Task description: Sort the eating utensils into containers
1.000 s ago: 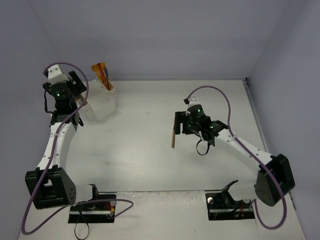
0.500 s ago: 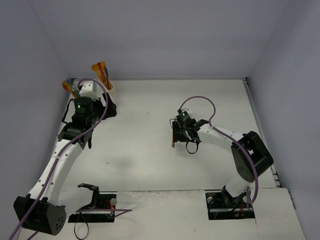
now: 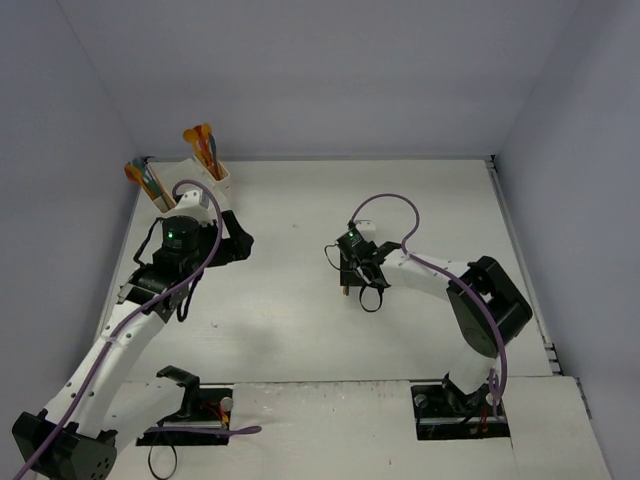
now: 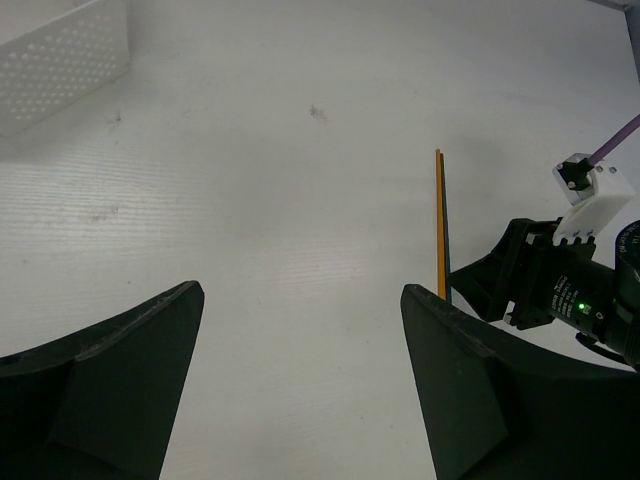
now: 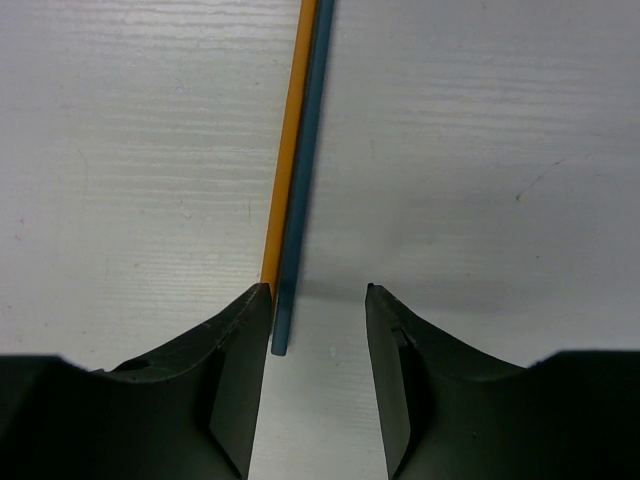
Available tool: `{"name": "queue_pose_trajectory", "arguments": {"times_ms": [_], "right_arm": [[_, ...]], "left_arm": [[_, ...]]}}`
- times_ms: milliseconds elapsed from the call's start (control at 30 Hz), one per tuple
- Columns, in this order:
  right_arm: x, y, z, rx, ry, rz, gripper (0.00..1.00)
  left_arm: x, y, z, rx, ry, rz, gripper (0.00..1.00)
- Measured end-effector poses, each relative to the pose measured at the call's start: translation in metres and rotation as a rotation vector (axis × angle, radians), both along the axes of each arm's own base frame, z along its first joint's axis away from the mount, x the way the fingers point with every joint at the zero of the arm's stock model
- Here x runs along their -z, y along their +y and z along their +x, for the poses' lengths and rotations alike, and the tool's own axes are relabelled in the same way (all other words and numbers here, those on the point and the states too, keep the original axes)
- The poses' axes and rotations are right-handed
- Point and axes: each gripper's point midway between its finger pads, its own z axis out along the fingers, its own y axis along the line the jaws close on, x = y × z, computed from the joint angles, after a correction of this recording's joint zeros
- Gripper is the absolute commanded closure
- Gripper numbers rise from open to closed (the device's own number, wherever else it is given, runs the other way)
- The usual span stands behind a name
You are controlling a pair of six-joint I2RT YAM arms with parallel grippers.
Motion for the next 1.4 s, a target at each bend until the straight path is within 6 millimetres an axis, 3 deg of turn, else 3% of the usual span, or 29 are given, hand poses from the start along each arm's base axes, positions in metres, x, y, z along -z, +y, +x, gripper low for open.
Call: {"name": "queue_pose_trajectory", "arguments": {"times_ms": [767, 1100, 1233, 1400], "right_arm": [[0.011, -0.001, 0.005, 0.053, -0.002, -0.012, 0.65], [0.013, -0.017, 0.007, 0.117, -0.021, -0.028, 0.99], [0.013, -0.039, 0.008, 0.165, -0.024, -0.050, 1.00], [0.007, -0.057, -0.004, 0.166, -0.020, -0.098, 1.00]], "left_arm": [[-0.001, -0.008, -0.006, 0.026, 0.015, -0.036, 0.23], [0.000, -0.015, -0.010, 0.050, 0.029, -0.059, 0.23], [0.000, -0.022, -0.013, 0.081, 0.038, -0.073, 0.23], [-0.001, -0.040, -0.015, 0.137, 0.072, -0.100, 0.23]]}}
